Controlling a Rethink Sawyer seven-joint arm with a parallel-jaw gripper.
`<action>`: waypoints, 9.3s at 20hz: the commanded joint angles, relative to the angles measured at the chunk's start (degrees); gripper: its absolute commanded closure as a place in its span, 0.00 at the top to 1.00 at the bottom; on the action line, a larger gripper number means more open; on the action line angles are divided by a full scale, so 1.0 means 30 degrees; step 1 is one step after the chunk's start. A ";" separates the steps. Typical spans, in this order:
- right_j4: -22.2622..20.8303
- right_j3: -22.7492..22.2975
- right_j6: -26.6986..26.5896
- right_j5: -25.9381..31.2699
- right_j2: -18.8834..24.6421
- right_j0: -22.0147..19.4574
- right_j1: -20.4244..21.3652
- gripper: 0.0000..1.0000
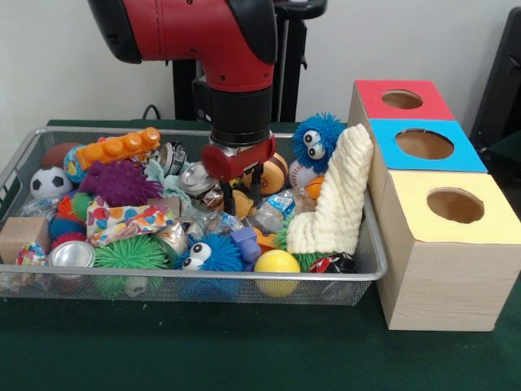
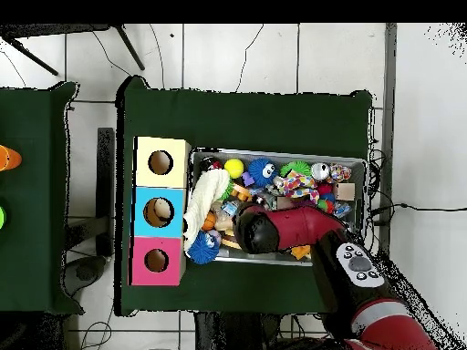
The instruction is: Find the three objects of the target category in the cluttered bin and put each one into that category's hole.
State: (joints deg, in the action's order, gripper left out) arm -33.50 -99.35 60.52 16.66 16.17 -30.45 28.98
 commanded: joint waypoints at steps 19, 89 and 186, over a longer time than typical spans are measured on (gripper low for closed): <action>-0.3014 0.0676 -0.1379 0.0453 0.1659 -0.2111 -0.1861 1.00; 0.5798 -0.8476 0.4316 0.1362 0.3990 0.3192 0.8790 0.00; 0.8716 -1.0625 0.4220 -0.1194 -0.5728 0.9761 0.1106 0.00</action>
State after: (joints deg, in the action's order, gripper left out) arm -4.67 -119.15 60.56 8.86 4.47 2.21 47.31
